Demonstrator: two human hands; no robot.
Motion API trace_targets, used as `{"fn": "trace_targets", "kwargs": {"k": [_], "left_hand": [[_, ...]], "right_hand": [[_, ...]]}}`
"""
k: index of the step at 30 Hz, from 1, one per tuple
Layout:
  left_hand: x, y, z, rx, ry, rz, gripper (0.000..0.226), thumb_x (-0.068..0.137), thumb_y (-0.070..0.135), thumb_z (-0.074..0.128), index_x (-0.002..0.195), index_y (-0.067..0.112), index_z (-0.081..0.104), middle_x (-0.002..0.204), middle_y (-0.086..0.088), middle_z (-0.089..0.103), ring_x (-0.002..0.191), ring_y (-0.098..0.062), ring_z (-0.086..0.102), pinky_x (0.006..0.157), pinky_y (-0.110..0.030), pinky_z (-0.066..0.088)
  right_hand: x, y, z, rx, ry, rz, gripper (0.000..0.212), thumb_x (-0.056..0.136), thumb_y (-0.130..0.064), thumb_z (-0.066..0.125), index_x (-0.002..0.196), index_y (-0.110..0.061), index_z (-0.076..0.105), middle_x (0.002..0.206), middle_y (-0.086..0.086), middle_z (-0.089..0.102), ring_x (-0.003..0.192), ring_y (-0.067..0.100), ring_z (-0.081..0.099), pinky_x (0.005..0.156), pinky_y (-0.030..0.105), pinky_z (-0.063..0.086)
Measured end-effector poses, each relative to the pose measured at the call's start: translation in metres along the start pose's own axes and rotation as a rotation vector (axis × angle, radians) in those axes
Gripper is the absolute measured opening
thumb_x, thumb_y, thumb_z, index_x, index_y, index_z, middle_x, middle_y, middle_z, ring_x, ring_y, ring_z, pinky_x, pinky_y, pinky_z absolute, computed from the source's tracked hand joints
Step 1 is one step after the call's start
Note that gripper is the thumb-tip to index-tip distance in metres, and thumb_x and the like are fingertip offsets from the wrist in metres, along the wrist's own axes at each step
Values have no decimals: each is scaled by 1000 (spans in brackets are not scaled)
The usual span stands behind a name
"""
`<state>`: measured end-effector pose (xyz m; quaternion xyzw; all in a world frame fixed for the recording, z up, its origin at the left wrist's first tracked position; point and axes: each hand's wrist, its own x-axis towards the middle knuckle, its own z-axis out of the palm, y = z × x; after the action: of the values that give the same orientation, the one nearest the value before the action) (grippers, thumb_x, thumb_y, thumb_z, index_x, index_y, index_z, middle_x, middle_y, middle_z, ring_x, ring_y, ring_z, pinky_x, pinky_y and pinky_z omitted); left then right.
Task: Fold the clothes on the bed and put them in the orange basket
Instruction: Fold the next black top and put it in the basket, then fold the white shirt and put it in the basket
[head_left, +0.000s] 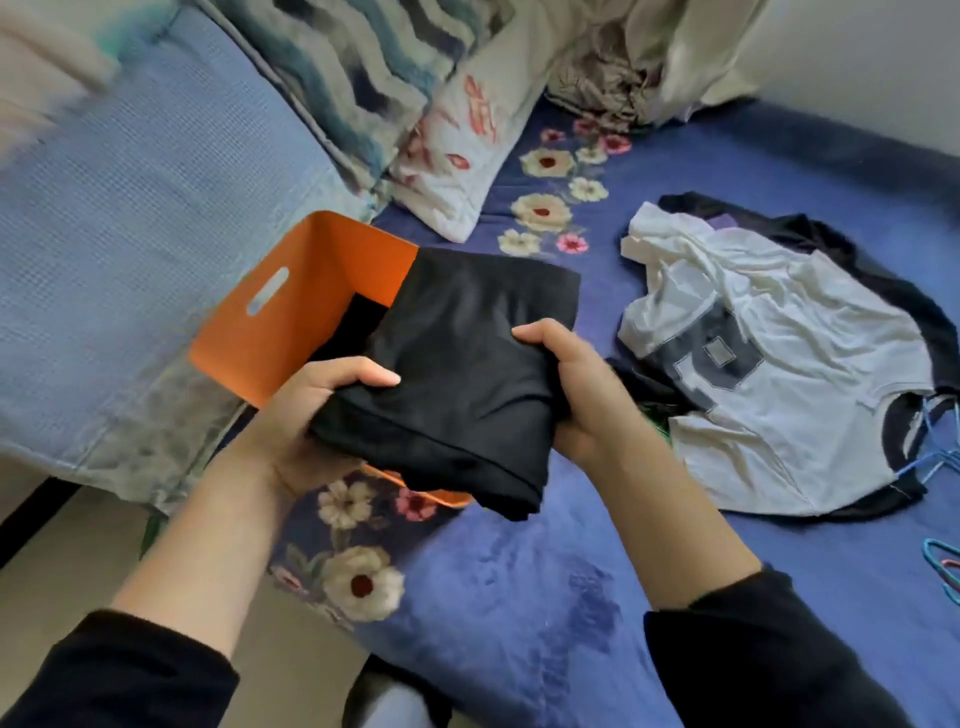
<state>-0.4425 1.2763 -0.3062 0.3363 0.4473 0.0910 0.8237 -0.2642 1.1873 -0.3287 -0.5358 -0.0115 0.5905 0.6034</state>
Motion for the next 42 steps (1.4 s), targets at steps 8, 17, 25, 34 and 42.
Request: {"fn": "trace_targets", "kwargs": {"k": [8, 17, 25, 34, 42], "left_hand": [[109, 28, -98, 296, 198, -318, 15, 79, -6, 43, 87, 6, 48, 82, -10, 52, 52, -26, 57, 42, -25, 47], [193, -20, -110, 966, 99, -355, 65, 83, -2, 53, 144, 19, 40, 133, -14, 54, 115, -31, 53, 85, -35, 46], [227, -47, -105, 1736, 23, 24, 88, 88, 18, 60, 153, 27, 0, 146, -15, 27, 130, -32, 36, 98, -40, 42], [266, -67, -125, 2215, -275, -80, 100, 91, 28, 61, 151, 23, -19, 157, 3, -29, 145, -29, -24, 117, -51, -2], [242, -29, -93, 1601, 63, 154, 66, 90, 21, 54, 150, 19, 28, 157, -5, 26, 141, -28, 29, 111, -43, 33]], "right_hand": [[119, 77, 42, -64, 391, 337, 46, 73, -21, 68, 117, -11, 60, 105, 13, 69, 90, 32, 68, 78, 41, 57], [164, 114, 17, -419, 743, 304, 45, 86, -14, 60, 128, -3, 49, 98, 7, 56, 84, 26, 55, 77, 33, 44], [179, 120, 24, -1567, 252, 252, 83, 86, -18, 58, 153, -17, 8, 159, 10, 6, 146, 33, 6, 114, 50, 21], [190, 164, -2, -1985, 14, 551, 92, 97, -36, 49, 149, -10, -22, 158, 21, -16, 147, 39, -7, 119, 43, 14], [167, 62, 19, -1948, -108, 161, 48, 94, -26, 53, 137, -8, 41, 139, 15, 42, 131, 33, 38, 100, 42, 40]]}}
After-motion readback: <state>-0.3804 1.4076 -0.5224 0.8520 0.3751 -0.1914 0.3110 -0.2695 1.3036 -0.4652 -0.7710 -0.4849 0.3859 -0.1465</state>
